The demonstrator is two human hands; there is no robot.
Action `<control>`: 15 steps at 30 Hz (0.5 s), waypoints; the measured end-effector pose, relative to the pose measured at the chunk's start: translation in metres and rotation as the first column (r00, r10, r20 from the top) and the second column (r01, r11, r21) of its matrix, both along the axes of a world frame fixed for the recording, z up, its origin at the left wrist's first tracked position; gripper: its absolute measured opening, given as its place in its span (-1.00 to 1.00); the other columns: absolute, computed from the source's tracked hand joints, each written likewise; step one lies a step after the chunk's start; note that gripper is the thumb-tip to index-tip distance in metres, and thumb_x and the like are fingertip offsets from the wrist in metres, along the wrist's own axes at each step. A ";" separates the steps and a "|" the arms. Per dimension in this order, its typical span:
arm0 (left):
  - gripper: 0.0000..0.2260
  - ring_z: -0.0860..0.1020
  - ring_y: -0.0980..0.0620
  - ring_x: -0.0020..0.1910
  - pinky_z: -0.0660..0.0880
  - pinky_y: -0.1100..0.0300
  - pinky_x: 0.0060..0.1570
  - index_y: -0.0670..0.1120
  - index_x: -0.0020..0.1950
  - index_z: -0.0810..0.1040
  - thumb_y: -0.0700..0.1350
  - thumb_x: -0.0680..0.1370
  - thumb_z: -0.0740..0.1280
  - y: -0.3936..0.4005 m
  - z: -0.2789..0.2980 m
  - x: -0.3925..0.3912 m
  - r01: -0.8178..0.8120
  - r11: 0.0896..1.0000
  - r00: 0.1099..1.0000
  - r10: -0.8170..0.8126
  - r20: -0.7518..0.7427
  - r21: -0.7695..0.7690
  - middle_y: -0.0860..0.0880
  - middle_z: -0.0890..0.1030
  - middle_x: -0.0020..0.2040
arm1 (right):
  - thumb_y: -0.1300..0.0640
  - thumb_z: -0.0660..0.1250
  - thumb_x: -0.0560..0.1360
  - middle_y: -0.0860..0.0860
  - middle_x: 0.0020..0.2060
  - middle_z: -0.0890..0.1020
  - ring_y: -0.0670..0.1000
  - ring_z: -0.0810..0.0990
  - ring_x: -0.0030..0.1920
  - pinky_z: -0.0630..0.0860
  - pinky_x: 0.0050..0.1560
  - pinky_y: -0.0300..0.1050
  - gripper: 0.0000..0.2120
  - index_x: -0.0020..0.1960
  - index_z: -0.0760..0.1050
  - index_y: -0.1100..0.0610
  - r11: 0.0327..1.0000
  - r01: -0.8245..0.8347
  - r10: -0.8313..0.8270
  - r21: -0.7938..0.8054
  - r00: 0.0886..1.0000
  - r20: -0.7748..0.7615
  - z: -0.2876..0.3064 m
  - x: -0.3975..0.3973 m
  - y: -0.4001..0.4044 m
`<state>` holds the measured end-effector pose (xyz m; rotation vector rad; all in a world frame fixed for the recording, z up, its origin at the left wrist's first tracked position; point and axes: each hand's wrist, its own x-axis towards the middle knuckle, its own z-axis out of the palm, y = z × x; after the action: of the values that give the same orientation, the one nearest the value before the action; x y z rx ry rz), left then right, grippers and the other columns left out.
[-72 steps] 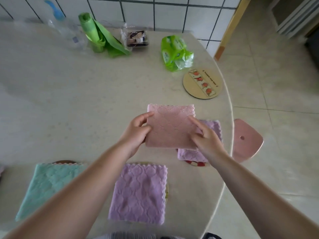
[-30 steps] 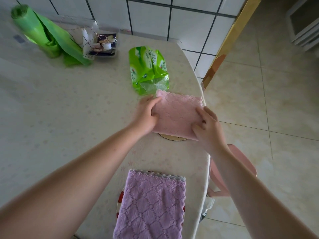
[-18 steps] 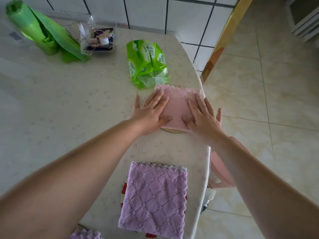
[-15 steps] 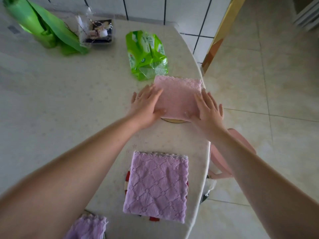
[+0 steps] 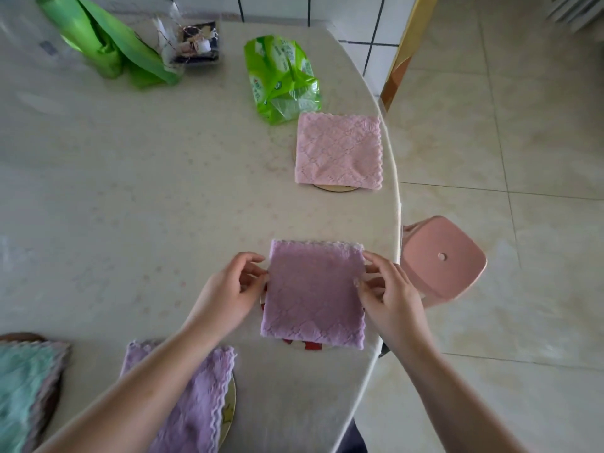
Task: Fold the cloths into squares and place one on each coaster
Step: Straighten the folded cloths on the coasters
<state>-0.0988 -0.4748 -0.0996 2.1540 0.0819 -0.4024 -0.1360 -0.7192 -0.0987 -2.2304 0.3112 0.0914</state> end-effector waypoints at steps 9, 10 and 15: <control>-0.64 0.54 0.09 -0.12 0.46 0.19 -0.05 0.07 0.25 0.36 -0.23 0.51 0.31 -0.009 0.004 -0.008 0.108 0.994 0.994 -0.108 -0.001 0.033 0.06 0.49 -0.04 | 0.21 0.36 0.46 -0.13 0.04 0.39 -0.11 0.51 -0.16 0.53 -0.05 -0.16 -0.56 0.31 0.44 -0.02 0.995 -0.070 0.067 -0.070 0.997 -0.047 0.006 -0.013 0.011; -0.66 0.54 0.09 -0.11 0.44 0.21 -0.05 0.09 0.21 0.38 -0.23 0.52 0.30 -0.010 0.003 -0.008 0.109 0.994 0.994 -0.109 -0.003 0.030 0.04 0.49 -0.02 | 0.22 0.35 0.46 -0.14 0.04 0.38 -0.11 0.49 -0.15 0.50 -0.04 -0.19 -0.56 0.31 0.44 -0.02 0.995 -0.069 0.066 -0.069 0.997 -0.048 0.006 -0.013 0.013; -0.71 0.56 0.06 -0.10 0.44 0.22 0.00 0.15 0.08 0.46 -0.24 0.52 0.29 -0.007 0.000 -0.007 0.117 0.993 0.993 -0.117 -0.021 0.010 -0.02 0.48 0.09 | 0.26 0.31 0.47 -0.14 0.03 0.37 -0.10 0.46 -0.15 0.33 -0.11 -0.39 -0.57 0.31 0.45 0.01 0.995 -0.078 0.071 -0.063 0.992 -0.105 0.007 -0.013 0.015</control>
<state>-0.1059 -0.4817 -0.0993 2.1725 -0.0313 -0.4929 -0.1487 -0.7037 -0.0921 -2.3088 0.2904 0.2398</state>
